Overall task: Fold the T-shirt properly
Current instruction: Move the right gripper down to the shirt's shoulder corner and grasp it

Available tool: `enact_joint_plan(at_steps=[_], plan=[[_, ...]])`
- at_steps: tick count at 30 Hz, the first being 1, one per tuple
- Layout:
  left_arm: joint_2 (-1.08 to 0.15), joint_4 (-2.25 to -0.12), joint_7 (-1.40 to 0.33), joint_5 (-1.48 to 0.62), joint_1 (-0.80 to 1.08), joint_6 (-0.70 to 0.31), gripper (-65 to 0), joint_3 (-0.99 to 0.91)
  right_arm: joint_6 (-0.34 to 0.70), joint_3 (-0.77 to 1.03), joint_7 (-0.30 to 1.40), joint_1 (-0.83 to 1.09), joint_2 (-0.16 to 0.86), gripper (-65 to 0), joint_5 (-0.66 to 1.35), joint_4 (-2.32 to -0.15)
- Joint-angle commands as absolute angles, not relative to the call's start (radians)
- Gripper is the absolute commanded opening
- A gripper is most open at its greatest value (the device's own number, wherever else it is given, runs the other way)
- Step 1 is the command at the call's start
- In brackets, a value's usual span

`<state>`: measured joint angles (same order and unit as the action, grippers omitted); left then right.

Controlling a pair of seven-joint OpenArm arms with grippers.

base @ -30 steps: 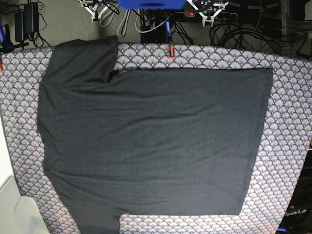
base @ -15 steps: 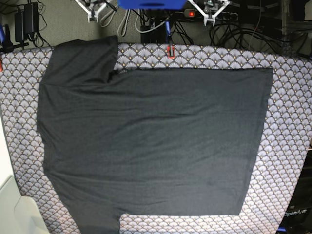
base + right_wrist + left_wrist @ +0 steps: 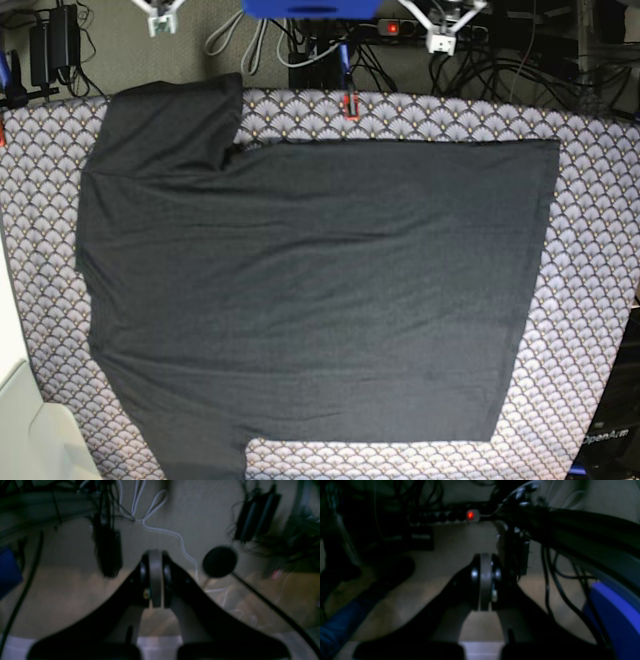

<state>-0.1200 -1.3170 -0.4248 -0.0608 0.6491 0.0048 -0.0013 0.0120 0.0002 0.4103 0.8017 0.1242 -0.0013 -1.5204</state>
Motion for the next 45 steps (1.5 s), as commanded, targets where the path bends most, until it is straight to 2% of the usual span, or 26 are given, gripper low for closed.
enact_joint_plan(at_steps=[1, 7, 11, 15, 20, 23, 27, 31, 33, 38, 45], plan=[[-0.127, -1.392, -0.424, -0.062, 0.684, 0.004, -64.7, -0.005, 0.013, 0.002, 0.395, 0.842, 0.137, -65.0, 0.004, -1.590], [-0.163, -1.695, -0.444, -0.064, 0.822, 0.008, -64.7, -0.005, 0.013, 0.015, 0.415, 0.984, 0.193, -65.0, 0.005, -1.883], [-0.174, -1.848, -0.446, -0.064, 0.874, 0.010, -64.7, -0.007, 0.013, 0.079, 0.415, 1.004, 0.196, -65.0, 0.005, -2.006], [-0.174, -1.943, -0.446, -0.064, 0.891, 0.010, -64.7, -0.007, 0.013, 0.137, 0.423, 0.940, 0.197, -64.6, 0.005, -2.017], [-0.174, -1.949, -0.447, -0.062, 0.880, 0.010, -64.6, -0.008, 0.013, 0.165, 0.510, 0.831, 0.194, -64.4, 0.005, -2.018], [-0.174, -1.951, -0.447, -0.062, 0.878, 0.010, -64.6, -0.008, 0.027, 0.166, 0.578, 0.766, 0.189, -58.6, 0.005, -2.018], [-0.174, -1.954, -0.447, -0.062, 0.877, 0.012, -64.6, -0.010, 0.163, 0.236, 0.622, 0.691, 0.139, -45.2, 0.036, -2.018], [-0.168, -1.956, -0.447, -0.064, 0.877, 0.012, -64.5, -0.038, 0.381, 0.372, 0.723, 0.619, 0.128, -35.9, 0.145, -2.014], [-0.165, -1.956, -0.447, -0.065, 0.875, 0.012, -64.5, -0.067, 0.463, 0.449, 0.783, 0.579, 0.128, -34.9, 0.202, -2.009], [-0.168, -1.956, -0.447, -0.065, 0.851, 0.012, -64.5, -0.079, 0.576, 0.533, 0.871, 0.527, 0.128, -35.1, 0.248, -1.995], [-0.163, -1.954, -0.447, -0.065, 0.829, 0.012, -64.6, -0.077, 0.599, 0.535, 0.880, 0.509, 0.127, -35.1, 0.249, -1.873]])
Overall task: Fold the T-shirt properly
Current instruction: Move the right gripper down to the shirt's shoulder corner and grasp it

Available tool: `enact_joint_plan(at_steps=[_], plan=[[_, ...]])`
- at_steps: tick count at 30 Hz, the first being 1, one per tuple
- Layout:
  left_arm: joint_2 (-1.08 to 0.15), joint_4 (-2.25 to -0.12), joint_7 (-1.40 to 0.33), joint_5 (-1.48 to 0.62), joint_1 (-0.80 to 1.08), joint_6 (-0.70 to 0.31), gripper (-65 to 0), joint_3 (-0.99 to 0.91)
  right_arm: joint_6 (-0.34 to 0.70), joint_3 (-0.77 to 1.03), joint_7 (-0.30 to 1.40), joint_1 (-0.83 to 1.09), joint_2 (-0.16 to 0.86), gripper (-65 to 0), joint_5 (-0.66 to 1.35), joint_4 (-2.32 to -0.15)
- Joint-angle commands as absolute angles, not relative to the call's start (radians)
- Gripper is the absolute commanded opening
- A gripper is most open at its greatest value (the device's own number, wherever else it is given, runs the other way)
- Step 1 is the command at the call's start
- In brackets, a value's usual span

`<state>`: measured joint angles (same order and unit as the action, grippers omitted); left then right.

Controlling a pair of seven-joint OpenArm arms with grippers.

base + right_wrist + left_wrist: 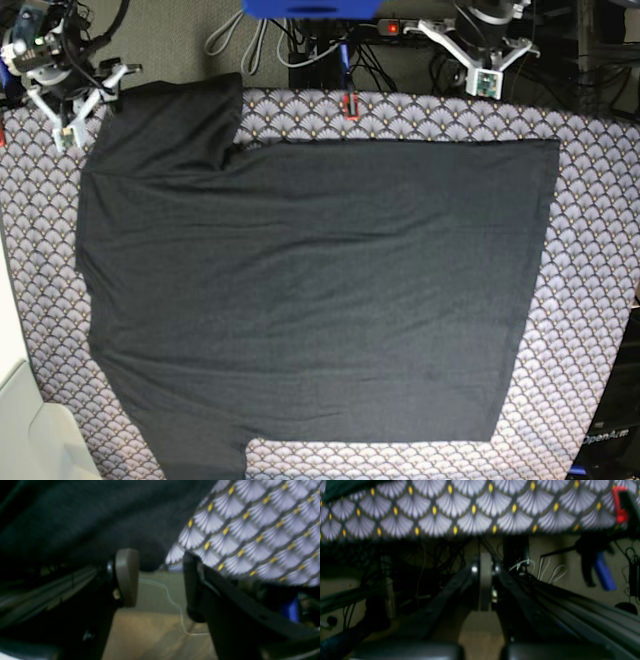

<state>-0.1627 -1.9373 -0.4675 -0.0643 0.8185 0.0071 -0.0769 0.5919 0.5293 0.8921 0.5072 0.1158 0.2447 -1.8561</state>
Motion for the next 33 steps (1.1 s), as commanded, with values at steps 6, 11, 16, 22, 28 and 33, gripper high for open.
enact_joint_plan(at_steps=[6, 11, 16, 22, 28, 33], plan=[[-0.165, -1.954, -0.447, -0.065, 0.826, 0.012, -64.6, -0.077, 0.601, 0.533, 0.880, 0.476, 0.128, -35.1, 0.249, -1.774], [-0.165, -1.954, -0.447, -0.065, 0.826, 0.012, -64.6, -0.077, 0.601, 0.532, 0.880, 0.472, 0.128, -35.1, 0.249, -1.768], [-0.165, -1.954, -0.447, -0.065, 0.826, 0.012, -64.6, -0.077, 0.661, 0.533, 0.881, 0.472, 0.128, -35.1, 0.249, -1.770], [-0.165, -1.954, -0.447, -0.065, 0.826, 0.012, -64.6, -0.077, 0.684, 0.538, 0.881, 0.470, 0.128, -35.2, 0.248, -1.770], [-0.165, -1.951, -0.447, -0.065, 0.826, 0.012, -64.6, -0.077, 0.684, 0.541, 0.881, 0.475, 0.128, -35.2, 0.248, -1.822], [-0.165, -1.948, -0.447, -0.065, 0.826, 0.012, -64.6, -0.077, 0.680, 0.541, 0.889, 0.470, 0.128, -35.2, 0.248, -1.860]])
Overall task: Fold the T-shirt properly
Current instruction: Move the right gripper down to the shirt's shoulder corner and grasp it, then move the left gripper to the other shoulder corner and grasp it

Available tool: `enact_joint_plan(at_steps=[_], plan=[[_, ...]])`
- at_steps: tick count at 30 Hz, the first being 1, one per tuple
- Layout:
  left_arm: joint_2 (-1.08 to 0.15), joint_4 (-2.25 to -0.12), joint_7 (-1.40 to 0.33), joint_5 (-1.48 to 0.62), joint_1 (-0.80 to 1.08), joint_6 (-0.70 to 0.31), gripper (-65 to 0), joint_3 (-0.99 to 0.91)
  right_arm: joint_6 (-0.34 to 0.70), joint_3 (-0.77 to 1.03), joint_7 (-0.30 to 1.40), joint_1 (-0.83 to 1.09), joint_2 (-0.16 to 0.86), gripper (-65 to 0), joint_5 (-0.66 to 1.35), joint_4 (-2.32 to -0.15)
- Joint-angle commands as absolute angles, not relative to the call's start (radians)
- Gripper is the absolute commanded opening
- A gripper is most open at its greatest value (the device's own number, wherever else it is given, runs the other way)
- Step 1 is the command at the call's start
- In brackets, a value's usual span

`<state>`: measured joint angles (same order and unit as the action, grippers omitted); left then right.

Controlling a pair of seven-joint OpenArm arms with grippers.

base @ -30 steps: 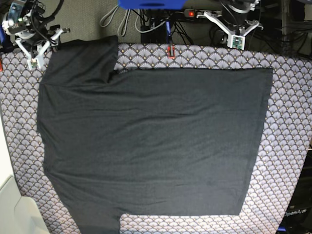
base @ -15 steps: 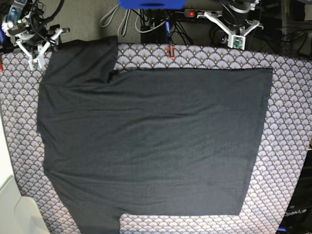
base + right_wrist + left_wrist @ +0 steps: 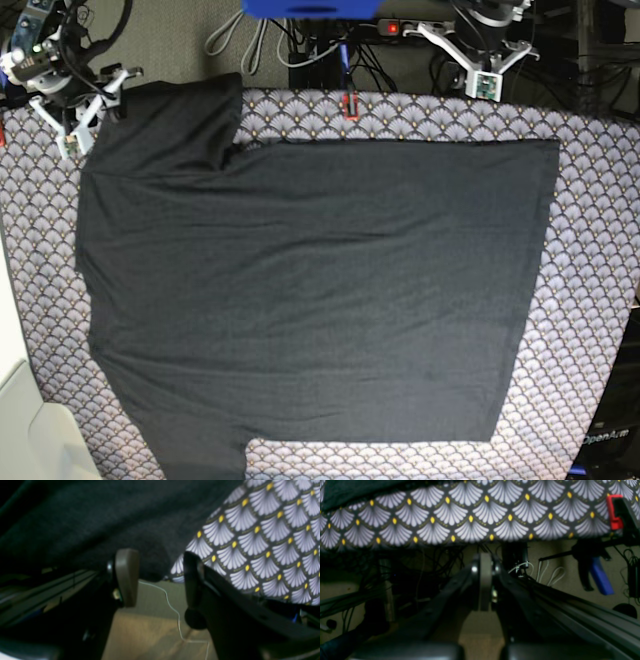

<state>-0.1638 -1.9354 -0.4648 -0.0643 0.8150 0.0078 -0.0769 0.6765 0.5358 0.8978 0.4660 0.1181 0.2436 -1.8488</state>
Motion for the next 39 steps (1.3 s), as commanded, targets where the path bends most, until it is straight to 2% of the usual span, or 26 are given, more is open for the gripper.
enact_joint_plan(at_steps=[1, 5, 13, 33, 36, 39], plan=[[-0.165, -1.948, -0.447, -0.065, 0.826, 0.012, -64.6, -0.077, 0.680, 0.541, 0.889, 0.467, 0.128, -35.2, 0.246, -1.860], [-0.165, -1.946, -0.455, -0.065, 0.809, 0.012, -64.6, -0.077, 0.680, 0.539, 0.889, 0.449, 0.128, -35.2, 0.248, -1.819], [-0.165, -1.948, -0.576, -0.065, 0.763, 0.012, -64.6, -0.077, 0.684, 0.536, 0.886, 0.427, 0.128, -35.2, 0.248, -1.756], [-0.165, -1.948, -0.582, -0.065, 0.740, 0.008, -64.5, -0.077, 0.698, 0.533, 0.889, 0.429, 0.082, -35.4, 0.248, -1.756], [-0.165, -1.948, -0.582, -0.065, 0.740, 0.007, -64.5, -0.077, 0.698, 0.533, 0.889, 0.427, 0.081, -39.8, 0.248, -1.756], [-0.165, -1.949, -0.582, -0.065, 0.740, 0.007, -64.4, -0.077, 0.698, 0.533, 0.889, 0.427, 0.081, -49.8, 0.248, -1.756]])
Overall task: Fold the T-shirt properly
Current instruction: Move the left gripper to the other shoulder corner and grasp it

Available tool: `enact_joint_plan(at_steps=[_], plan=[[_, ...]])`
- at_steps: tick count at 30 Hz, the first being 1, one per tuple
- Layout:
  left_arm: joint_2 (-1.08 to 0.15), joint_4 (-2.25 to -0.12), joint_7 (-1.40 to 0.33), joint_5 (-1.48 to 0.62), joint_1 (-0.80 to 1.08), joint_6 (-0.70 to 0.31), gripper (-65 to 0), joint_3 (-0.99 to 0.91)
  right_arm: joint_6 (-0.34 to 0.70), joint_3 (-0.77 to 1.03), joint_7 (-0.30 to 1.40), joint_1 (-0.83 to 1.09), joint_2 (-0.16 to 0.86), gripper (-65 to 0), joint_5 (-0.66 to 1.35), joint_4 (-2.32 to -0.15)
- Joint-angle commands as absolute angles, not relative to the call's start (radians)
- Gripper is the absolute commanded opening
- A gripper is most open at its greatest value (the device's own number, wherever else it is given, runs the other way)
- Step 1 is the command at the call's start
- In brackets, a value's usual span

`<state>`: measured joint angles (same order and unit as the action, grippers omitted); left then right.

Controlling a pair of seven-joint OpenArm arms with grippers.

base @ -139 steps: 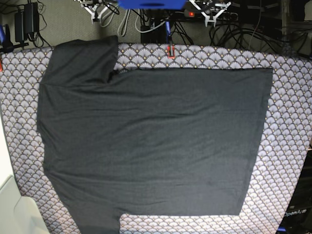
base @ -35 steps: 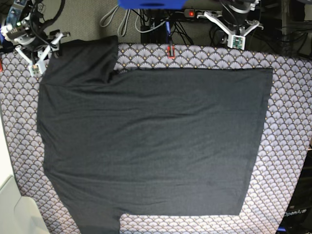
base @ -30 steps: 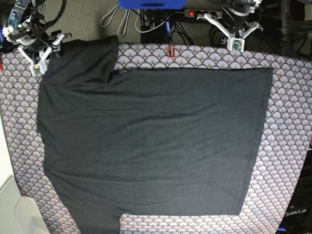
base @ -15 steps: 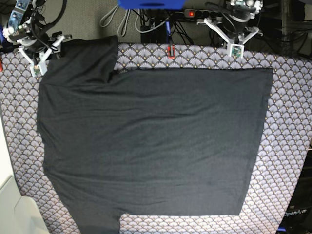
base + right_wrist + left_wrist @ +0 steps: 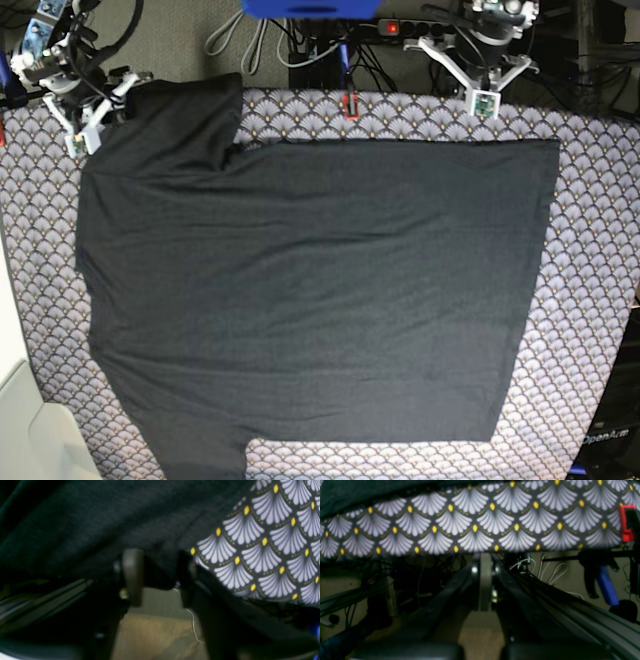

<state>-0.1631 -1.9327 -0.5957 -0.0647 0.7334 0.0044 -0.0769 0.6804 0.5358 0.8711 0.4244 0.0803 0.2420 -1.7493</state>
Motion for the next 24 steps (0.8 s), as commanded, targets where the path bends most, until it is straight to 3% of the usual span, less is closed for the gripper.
enact_joint_plan(at_steps=[1, 6, 12, 24], plan=[[-0.165, -1.949, -0.582, -0.065, 0.740, 0.007, -64.4, -0.077, 0.698, 0.533, 0.889, 0.427, 0.081, -53.1, 0.248, -1.756], [-0.168, -1.948, -0.582, -0.065, 0.725, 0.007, -63.7, -0.079, 0.698, 0.533, 0.889, 0.427, 0.082, -64.6, 0.248, -1.756], [-0.166, -1.954, -0.579, -0.065, 0.719, 0.010, -49.2, -0.091, 0.698, 0.533, 0.889, 0.427, 0.085, -65.0, 0.248, -1.756], [-0.117, -1.956, -0.582, -0.162, 0.670, 0.002, -48.4, -0.357, 0.698, 0.535, 0.891, 0.409, 0.094, -65.0, 0.248, -1.764]])
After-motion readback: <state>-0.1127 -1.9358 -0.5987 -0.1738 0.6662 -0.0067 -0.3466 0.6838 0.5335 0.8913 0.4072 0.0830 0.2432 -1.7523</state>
